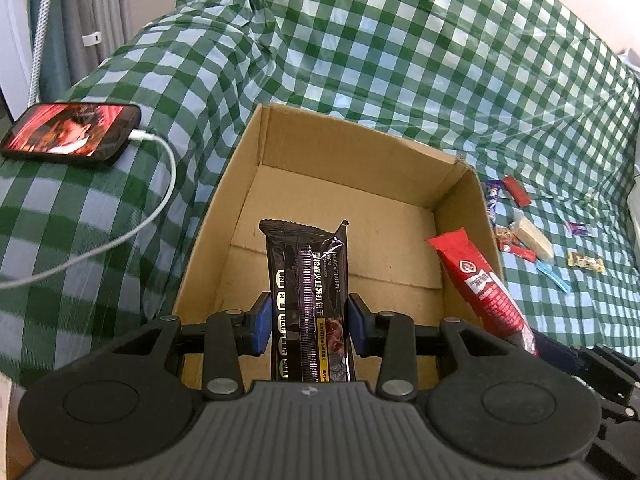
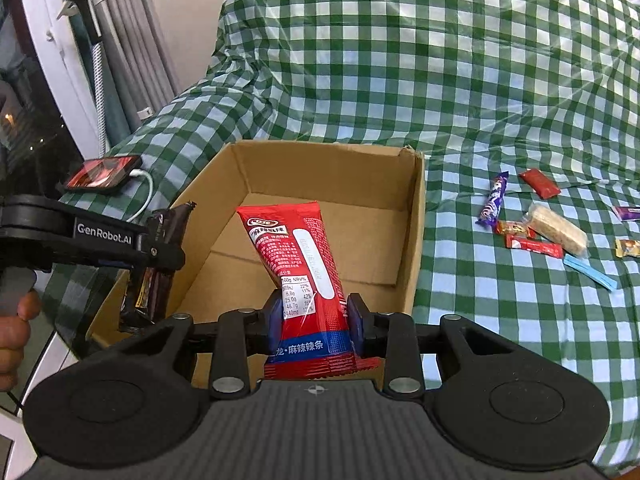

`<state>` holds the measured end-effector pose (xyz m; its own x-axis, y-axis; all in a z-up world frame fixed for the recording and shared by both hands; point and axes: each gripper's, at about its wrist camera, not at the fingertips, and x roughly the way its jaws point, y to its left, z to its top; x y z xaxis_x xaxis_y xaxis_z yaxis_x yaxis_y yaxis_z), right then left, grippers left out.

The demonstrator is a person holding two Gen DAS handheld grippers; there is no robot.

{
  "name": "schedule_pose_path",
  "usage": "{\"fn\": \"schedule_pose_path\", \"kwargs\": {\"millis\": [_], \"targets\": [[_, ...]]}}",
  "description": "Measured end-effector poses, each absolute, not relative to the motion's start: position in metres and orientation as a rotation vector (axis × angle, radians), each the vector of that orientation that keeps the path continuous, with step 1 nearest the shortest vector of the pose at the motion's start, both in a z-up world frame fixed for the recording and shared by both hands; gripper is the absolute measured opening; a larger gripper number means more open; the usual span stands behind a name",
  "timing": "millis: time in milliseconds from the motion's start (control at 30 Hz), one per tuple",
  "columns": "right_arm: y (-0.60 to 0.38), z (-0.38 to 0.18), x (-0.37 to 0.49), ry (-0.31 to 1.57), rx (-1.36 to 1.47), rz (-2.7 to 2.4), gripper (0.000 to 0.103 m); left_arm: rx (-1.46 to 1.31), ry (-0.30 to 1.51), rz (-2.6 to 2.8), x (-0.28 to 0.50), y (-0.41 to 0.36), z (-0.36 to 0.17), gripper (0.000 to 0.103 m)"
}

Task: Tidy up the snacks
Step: 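Lower both snacks into the box and open both grippers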

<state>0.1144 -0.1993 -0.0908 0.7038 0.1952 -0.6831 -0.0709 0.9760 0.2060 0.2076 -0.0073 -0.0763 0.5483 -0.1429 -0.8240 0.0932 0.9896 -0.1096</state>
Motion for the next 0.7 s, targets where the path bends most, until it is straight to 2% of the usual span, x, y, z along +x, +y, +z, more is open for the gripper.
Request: {"fn": "schedule_pose_path", "kwargs": {"millis": [300,367,400,433,467,500,533,567,633,700], "targets": [[-0.204,-0.106,0.146,0.788,0.170,0.143,0.035,-0.017,1.016,-0.132,0.238,-0.015,-0.098,0.043],[-0.203,-0.110,0.152,0.793,0.174,0.144,0.035,-0.008,1.009,-0.123,0.243,-0.016,-0.101,0.046],[-0.202,-0.112,0.155,0.794,0.175,0.142,0.035,-0.007,1.003,-0.119,0.245,-0.016,-0.102,0.058],[-0.202,-0.114,0.158,0.794,0.178,0.141,0.036,-0.003,1.010,-0.123,0.247,-0.016,-0.103,0.084],[-0.201,-0.115,0.161,0.790,0.179,0.138,0.040,-0.008,1.006,-0.103,0.248,-0.015,-0.104,0.096],[-0.200,-0.116,0.162,0.783,0.177,0.135,0.042,-0.016,0.993,-0.082,0.247,-0.011,-0.102,0.102],[-0.198,-0.115,0.163,0.772,0.170,0.128,0.048,-0.020,0.970,-0.069,0.244,-0.010,-0.100,0.103],[-0.197,-0.113,0.162,0.763,0.160,0.122,0.062,-0.010,0.957,-0.072,0.241,-0.009,-0.097,0.103],[-0.196,-0.108,0.156,0.739,0.138,0.126,0.079,0.027,0.964,-0.084,0.234,-0.007,-0.094,0.103],[-0.194,-0.104,0.144,0.736,0.112,0.152,0.084,0.041,0.983,-0.084,0.221,-0.002,-0.093,0.103]]}}
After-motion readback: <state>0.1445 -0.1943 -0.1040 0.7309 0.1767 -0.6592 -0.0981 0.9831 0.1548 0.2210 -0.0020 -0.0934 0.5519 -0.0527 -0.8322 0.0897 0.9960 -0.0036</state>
